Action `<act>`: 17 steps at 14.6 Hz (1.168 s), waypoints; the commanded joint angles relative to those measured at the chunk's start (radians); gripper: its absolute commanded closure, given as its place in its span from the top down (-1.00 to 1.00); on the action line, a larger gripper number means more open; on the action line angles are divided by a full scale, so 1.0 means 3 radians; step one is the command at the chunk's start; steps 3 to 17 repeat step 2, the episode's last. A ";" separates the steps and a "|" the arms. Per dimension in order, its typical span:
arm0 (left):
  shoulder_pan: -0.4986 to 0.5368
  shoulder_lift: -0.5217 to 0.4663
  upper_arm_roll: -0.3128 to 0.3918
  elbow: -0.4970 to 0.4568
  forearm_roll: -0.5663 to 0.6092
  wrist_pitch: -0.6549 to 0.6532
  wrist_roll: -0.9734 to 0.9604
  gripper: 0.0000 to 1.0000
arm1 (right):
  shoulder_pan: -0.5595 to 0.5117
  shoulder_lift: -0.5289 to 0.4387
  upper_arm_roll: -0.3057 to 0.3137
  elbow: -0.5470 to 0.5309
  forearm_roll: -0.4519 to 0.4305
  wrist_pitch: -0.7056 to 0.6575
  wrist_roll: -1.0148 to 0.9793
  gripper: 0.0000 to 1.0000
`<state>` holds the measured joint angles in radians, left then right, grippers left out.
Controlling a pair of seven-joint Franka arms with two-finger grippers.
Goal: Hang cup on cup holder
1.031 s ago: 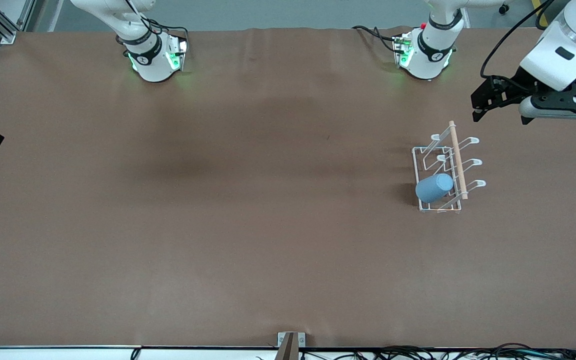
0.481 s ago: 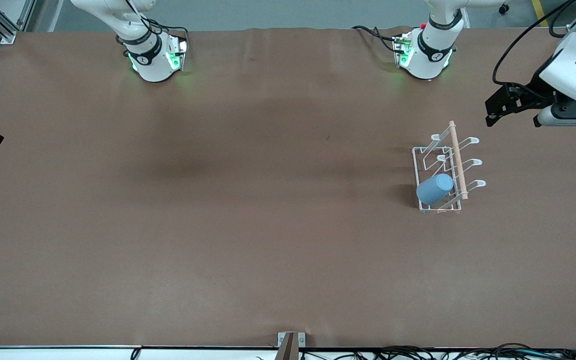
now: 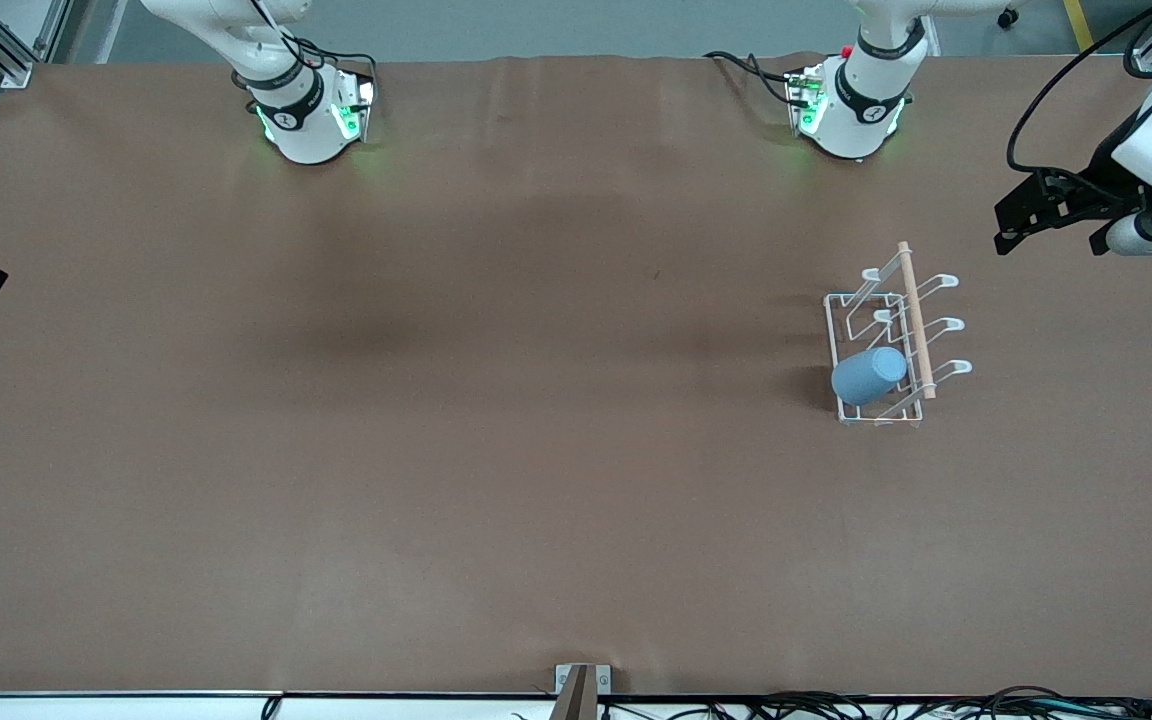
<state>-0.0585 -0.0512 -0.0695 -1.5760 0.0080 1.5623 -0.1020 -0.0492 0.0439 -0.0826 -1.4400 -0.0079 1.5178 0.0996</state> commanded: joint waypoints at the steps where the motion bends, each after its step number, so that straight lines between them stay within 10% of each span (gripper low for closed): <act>1: -0.0030 -0.0085 0.0037 -0.0075 -0.0037 0.0003 0.0028 1.00 | -0.0041 -0.0095 0.0040 -0.0104 -0.0030 0.0018 -0.0030 1.00; 17: -0.0025 -0.0085 0.0037 -0.0075 -0.0037 0.0003 0.0028 1.00 | -0.0035 -0.0095 0.0040 -0.0104 -0.0030 0.0018 -0.0030 1.00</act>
